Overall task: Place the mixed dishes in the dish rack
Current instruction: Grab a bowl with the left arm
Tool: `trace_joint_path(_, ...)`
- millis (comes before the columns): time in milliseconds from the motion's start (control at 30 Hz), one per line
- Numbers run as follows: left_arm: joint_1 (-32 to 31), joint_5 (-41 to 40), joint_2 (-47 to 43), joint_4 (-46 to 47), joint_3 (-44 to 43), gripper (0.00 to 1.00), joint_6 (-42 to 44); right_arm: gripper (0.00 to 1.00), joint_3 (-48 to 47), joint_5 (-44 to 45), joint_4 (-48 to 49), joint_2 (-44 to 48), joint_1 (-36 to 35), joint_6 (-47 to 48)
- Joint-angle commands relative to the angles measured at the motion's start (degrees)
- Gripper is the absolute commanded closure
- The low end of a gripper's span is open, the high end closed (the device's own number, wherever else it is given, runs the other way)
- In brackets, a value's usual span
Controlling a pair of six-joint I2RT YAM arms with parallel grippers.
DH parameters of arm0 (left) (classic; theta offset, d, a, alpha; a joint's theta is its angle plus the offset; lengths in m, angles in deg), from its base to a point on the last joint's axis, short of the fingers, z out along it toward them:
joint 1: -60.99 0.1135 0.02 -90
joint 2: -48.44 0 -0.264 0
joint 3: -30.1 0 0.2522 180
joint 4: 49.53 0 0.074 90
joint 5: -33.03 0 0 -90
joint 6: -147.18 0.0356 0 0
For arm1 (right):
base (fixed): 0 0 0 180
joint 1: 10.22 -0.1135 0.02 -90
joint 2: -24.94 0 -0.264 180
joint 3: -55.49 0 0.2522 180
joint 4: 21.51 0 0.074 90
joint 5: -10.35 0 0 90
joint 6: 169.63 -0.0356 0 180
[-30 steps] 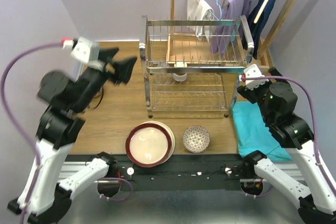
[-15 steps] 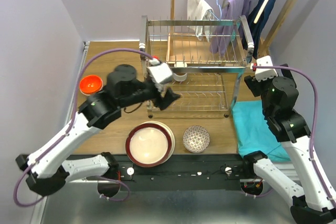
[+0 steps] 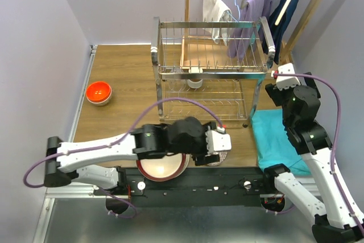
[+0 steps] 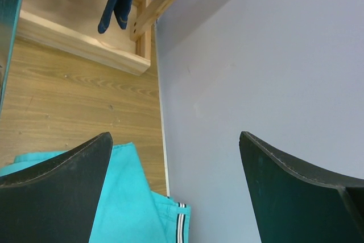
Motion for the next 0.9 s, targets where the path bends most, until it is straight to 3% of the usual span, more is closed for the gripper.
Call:
trace_joint_path(0, -1.5, -2.96, 5.57, 1.97, 4.68, 0.25, 0.04, 0.0, -3.29, 0.16, -1.95, 0.03, 1.07, -2.22)
trace_joint_path(267, -1.5, -1.12, 16.02, 0.75, 2.93, 0.34, 4.1, 0.0, -9.37, -2.57, -8.81, -0.15, 1.25, -6.88)
trace_joint_path(867, -0.98, 4.42, 31.14, 0.14, -2.34, 0.41, -3.28, 0.0, -2.69, -2.92, -9.33, 6.1, 2.22, -6.88)
